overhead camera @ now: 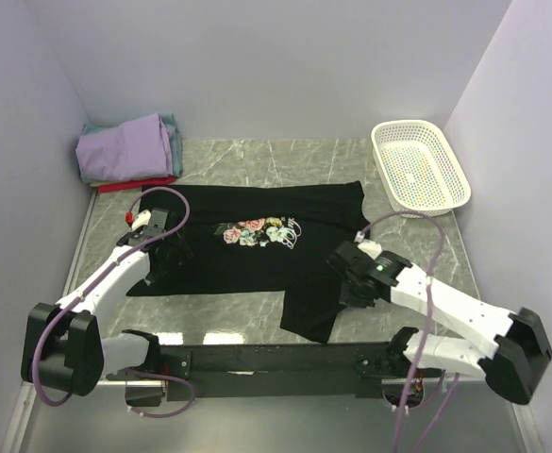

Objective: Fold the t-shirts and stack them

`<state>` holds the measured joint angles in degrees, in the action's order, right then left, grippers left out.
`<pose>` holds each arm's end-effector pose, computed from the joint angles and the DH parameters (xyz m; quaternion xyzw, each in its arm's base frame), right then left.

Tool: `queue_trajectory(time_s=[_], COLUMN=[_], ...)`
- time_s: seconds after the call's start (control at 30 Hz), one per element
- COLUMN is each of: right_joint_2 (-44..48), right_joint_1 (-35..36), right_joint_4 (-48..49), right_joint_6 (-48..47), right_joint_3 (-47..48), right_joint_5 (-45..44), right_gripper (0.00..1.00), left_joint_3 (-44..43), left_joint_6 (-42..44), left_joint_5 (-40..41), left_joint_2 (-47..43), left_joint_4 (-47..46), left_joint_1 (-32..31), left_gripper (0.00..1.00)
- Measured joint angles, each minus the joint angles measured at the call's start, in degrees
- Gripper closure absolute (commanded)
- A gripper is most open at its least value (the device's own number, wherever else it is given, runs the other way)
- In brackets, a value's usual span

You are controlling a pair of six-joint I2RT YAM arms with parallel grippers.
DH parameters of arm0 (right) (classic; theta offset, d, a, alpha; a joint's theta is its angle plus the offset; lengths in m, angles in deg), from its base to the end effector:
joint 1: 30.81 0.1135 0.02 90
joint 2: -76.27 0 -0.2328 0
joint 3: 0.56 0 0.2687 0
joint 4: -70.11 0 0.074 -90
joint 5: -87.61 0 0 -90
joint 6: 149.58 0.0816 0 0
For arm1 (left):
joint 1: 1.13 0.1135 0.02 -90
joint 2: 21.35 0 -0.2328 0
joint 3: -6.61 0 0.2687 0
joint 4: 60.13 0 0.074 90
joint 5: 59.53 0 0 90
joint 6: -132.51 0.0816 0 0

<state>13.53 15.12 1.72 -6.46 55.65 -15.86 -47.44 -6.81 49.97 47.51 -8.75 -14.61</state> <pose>0.1668 0.1450 0.1418 0.0771 0.9816 0.0237 0.1730 0.2560 -0.0334 0.1239 -0.3300 0.9068 0.0355 0.2599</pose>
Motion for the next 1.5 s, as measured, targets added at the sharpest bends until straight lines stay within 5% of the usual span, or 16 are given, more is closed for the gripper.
queue_trajectory(time_s=[0.17, 0.3, 0.83, 1.5], right_joint_2=[7.6, 10.6, 6.8, 17.7], right_joint_1=[0.3, 0.3, 1.7, 3.8], right_joint_4=[-7.0, -9.5, -5.1, -3.0], right_joint_6=[6.5, 10.3, 10.3, 10.5], right_joint_3=[-3.7, -4.4, -8.3, -16.9], right_joint_5=[-1.5, -1.6, 4.5, 13.9], right_gripper=[0.94, 0.37, 0.34, 0.36], left_joint_3=[0.0, 0.0, -0.9, -1.4], left_joint_6=[0.3, 0.7, 1.9, -5.5], left_joint_5=[-0.2, -0.2, -0.6, -4.3], left_joint_2=[0.1, 0.9, 1.3, 3.3], left_joint_4=[0.0, 0.0, 0.2, 5.1], left_joint_1=[0.0, 0.0, 0.0, 0.0], left_gripper=[0.14, 0.14, 0.07, 0.06])
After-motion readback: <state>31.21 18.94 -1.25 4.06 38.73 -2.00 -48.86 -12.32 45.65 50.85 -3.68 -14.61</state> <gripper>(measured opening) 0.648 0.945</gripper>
